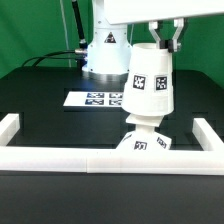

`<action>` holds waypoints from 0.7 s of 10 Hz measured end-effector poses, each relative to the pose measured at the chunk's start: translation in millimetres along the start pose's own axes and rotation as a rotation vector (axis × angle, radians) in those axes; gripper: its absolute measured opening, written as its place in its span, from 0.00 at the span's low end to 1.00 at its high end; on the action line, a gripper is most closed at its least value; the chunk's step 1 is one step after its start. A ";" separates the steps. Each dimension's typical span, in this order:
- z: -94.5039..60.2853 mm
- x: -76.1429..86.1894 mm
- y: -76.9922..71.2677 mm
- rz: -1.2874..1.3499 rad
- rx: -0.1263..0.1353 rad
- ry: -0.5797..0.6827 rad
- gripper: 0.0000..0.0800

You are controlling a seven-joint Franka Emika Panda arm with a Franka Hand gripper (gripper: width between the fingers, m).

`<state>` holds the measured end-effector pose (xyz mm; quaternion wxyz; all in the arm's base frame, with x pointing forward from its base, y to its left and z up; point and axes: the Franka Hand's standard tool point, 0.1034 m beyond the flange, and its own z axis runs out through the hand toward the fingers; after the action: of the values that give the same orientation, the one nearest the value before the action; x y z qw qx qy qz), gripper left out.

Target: Assemble lamp

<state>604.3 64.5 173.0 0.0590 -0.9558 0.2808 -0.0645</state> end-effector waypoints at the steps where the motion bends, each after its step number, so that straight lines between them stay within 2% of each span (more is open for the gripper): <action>1: 0.2 -0.1 0.0 0.000 0.000 0.000 0.15; 2: 0.3 -0.1 0.0 0.000 0.000 0.000 0.33; 3: 0.3 -0.1 0.0 0.000 0.000 0.000 0.33; 4: 0.3 -0.1 0.0 0.000 0.000 0.000 0.55; 5: 0.3 -0.1 0.0 0.000 0.000 0.000 0.55; 6: 0.3 -0.1 0.0 0.000 0.000 0.000 0.77; 7: -0.3 -0.3 -0.2 0.004 0.000 0.000 0.85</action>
Offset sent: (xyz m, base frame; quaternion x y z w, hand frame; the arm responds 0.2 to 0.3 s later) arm 0.0000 0.0000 0.0000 0.0000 0.0000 0.0000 1.0000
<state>604.1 64.8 173.3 0.0593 -0.9552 0.2828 -0.0643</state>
